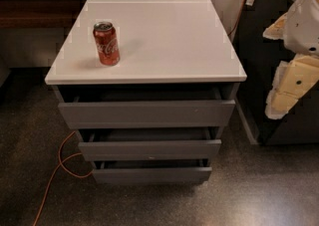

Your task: Place coke can into bottom drawer

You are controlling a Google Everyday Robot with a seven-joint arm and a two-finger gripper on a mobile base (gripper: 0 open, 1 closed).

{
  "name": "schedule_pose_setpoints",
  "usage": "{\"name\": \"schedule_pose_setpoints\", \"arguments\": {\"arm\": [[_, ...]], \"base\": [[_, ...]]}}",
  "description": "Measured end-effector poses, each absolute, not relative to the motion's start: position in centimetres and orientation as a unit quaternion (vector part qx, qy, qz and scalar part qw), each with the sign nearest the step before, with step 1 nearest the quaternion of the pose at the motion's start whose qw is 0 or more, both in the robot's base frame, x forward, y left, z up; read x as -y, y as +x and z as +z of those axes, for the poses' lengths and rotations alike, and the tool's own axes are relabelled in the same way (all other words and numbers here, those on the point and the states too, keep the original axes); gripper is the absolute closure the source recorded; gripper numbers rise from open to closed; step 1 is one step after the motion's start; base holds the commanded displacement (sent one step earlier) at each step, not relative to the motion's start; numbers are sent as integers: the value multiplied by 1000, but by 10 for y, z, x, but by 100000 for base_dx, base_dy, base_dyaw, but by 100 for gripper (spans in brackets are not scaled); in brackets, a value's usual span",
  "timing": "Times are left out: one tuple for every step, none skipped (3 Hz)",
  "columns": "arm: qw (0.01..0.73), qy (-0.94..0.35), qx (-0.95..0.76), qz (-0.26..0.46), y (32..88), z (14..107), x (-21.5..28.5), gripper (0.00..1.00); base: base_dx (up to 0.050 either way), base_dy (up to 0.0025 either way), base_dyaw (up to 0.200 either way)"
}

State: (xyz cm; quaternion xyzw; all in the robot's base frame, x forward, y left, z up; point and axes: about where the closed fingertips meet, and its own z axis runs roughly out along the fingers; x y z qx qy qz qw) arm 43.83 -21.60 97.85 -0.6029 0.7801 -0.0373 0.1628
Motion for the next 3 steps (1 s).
{"name": "schedule_pose_setpoints", "arguments": {"arm": [[163,-603,-780,-37,438,978,216,0],[163,-603,-780,-37,438,978,216,0],[161,-603,-780,-37,439,978,215,0]], "base": [[-4950,0,-2],[-4951,7,-48],[0,0,0]]}}
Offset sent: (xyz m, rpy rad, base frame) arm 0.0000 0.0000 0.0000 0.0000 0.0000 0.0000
